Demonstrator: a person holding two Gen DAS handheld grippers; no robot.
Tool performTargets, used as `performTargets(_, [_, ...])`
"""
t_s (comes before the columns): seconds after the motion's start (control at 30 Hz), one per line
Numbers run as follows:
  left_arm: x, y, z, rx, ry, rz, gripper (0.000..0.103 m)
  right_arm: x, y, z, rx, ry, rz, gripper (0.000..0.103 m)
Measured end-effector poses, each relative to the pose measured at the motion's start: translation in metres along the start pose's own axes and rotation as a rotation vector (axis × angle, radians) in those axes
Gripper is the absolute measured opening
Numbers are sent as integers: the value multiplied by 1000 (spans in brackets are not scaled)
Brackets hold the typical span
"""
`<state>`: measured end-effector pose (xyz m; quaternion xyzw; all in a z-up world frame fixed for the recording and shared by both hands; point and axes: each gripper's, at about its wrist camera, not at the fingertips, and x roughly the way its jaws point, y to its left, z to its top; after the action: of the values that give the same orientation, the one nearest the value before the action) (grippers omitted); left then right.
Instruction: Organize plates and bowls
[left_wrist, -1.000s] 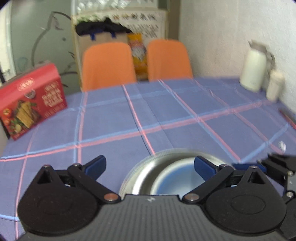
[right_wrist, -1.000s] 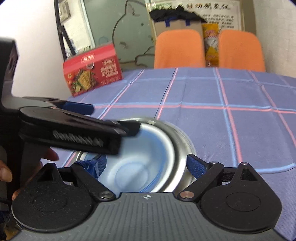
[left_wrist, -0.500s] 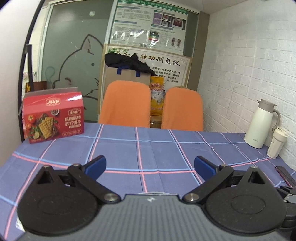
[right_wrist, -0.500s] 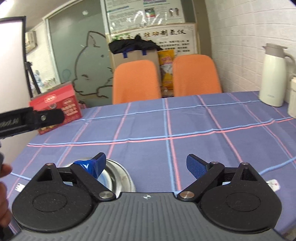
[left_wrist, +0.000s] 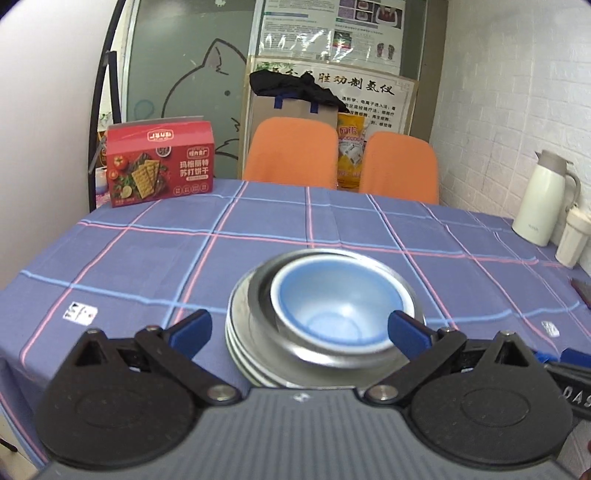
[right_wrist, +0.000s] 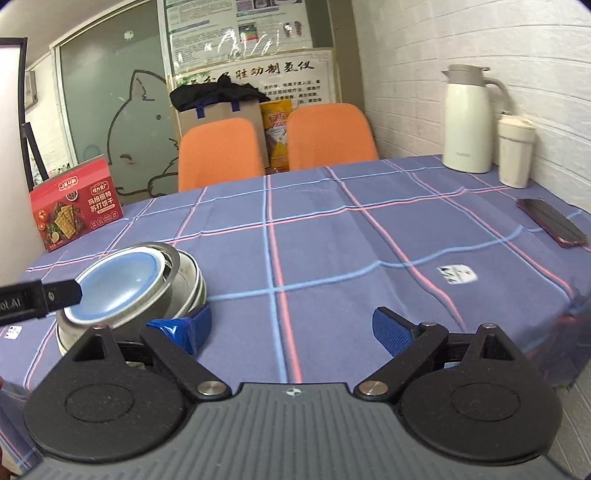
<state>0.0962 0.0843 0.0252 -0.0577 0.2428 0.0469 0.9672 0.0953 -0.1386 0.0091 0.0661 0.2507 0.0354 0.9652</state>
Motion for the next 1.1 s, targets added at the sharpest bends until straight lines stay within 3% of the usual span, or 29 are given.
performTargets(0.27, [-42, -30, -32, 112, -23, -33, 100, -52, -9, -25, -9, -58, -43, 82])
performTargets(0.53, [-90, -45, -52, 185, -131, -30, 100, -102, -32, -47, 48, -152, -81, 82])
performTargets(0.67, [-99, -48, -56, 202, -169, -6, 100, -107, -31, -45, 52, -175, -85, 82])
performTargets(1.1, [-97, -50, -72, 221, -126, -10, 100, -110, -8, -55, -20, -156, -19, 82])
